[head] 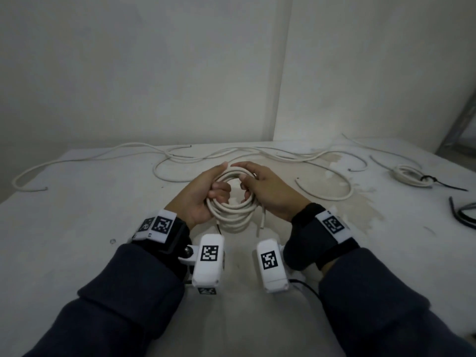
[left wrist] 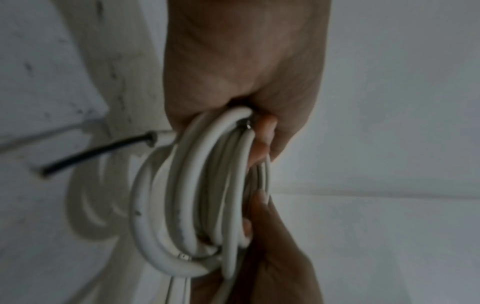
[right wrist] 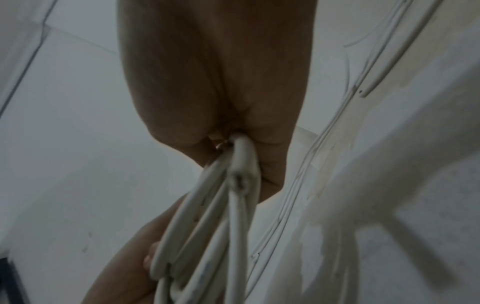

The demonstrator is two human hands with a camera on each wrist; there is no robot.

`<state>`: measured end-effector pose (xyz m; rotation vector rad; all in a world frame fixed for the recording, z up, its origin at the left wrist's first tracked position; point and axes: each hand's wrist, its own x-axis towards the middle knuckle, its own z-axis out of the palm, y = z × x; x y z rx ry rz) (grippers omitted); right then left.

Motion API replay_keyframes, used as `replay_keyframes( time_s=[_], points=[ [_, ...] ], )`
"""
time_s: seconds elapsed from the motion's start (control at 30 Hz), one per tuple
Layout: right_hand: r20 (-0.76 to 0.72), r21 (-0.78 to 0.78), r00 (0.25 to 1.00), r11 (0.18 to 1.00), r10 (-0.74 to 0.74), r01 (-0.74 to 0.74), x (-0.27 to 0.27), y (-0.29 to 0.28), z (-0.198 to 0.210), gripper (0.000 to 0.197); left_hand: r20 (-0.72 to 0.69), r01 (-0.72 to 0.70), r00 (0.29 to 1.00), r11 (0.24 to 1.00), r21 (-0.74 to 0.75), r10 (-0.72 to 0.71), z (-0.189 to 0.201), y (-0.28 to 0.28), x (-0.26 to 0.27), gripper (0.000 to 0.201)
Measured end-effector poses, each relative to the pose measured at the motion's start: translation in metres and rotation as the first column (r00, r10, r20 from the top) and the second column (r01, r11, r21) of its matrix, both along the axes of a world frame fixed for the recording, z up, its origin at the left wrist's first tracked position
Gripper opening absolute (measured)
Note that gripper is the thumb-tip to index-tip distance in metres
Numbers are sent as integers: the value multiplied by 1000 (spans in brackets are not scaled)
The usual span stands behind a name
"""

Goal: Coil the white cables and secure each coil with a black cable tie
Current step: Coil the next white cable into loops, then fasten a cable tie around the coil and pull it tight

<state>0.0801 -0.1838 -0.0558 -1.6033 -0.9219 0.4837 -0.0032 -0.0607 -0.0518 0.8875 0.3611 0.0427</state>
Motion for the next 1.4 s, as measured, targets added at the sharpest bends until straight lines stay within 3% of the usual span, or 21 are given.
replay_keyframes(
  time_s=[0.13,0.23,0.3,0.4,0.53,0.63,0.7,0.77,0.8,0.83,0.9,0.97,1.0,1.1,1.23,1.4],
  points=[
    [-50,14,999,1000,-4,4,-3,-10,1,25,-41,-148,987,975,168,157,9,-19,-1,42],
    [-75,18,997,1000,-6,8,-4,-22,4,23,15,-273,954,847,456,299,14,-35,2,34],
    [-124,50,992,999,9,-3,-4,-33,7,25,52,-304,942,776,552,332,17,-46,4,35],
    [-296,97,954,995,36,-8,-1,-53,13,26,48,-287,950,802,524,309,19,-57,10,34],
    [-399,95,917,995,17,23,11,-86,19,19,42,-214,975,860,464,220,22,-79,26,31],
    [-419,34,907,997,-50,71,24,-118,21,18,55,-164,986,870,465,156,23,-104,47,30],
    [-428,-19,887,983,-173,182,35,-142,22,21,49,-135,991,883,449,127,21,-120,63,31],
    [-345,-69,836,900,-426,430,57,-170,20,18,31,-101,995,896,432,98,16,-136,79,35],
    [-202,-122,781,806,-591,579,73,-188,16,15,21,-82,997,903,422,80,13,-143,86,36],
    [33,-214,689,668,-724,712,90,-206,13,15,12,-63,998,911,409,64,10,-149,93,37],
    [433,-419,523,350,-734,838,119,-244,5,28,-5,-27,999,926,377,31,5,-159,104,35],
    [568,-562,494,128,-659,817,137,-274,3,38,-19,-3,1000,937,350,11,1,-165,112,33],
    [575,-607,508,81,-641,790,143,-286,1,40,-30,6,1000,938,345,5,-1,-166,116,32],
    [568,-646,539,69,-622,760,157,-305,-4,35,-58,20,998,941,339,0,-9,-166,127,33],
    [603,-589,488,59,-631,806,165,-309,-6,27,-89,40,996,948,315,-13,-16,-165,135,37],
    [608,-570,485,79,-628,818,173,-306,-8,26,-87,60,996,942,331,-33,-18,-165,139,34]
  ],
)
